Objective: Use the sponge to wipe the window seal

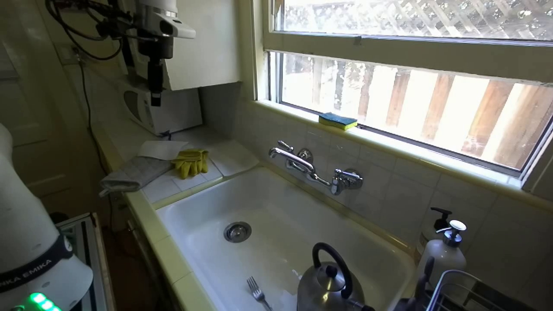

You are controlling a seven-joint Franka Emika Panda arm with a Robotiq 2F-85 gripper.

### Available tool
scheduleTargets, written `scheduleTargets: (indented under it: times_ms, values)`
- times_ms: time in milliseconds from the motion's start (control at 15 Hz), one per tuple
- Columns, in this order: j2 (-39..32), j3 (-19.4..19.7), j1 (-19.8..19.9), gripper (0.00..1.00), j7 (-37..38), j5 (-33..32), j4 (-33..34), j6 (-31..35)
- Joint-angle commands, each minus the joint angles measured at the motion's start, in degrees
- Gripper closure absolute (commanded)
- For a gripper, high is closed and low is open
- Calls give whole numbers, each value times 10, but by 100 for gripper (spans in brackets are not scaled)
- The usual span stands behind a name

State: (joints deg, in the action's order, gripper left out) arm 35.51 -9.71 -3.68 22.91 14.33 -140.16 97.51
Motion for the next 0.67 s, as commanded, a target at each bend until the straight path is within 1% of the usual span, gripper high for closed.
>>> scheduleTargets:
  times_ms: [0,200,467,600]
  values:
    - [-50,11,37,0,15,0,10,61]
    - [-95,25,49,0,-5,-4,24,130]
    - [-158,42,54,0,-35,-20,55,218]
    - [-186,50,57,0,-34,-23,74,267]
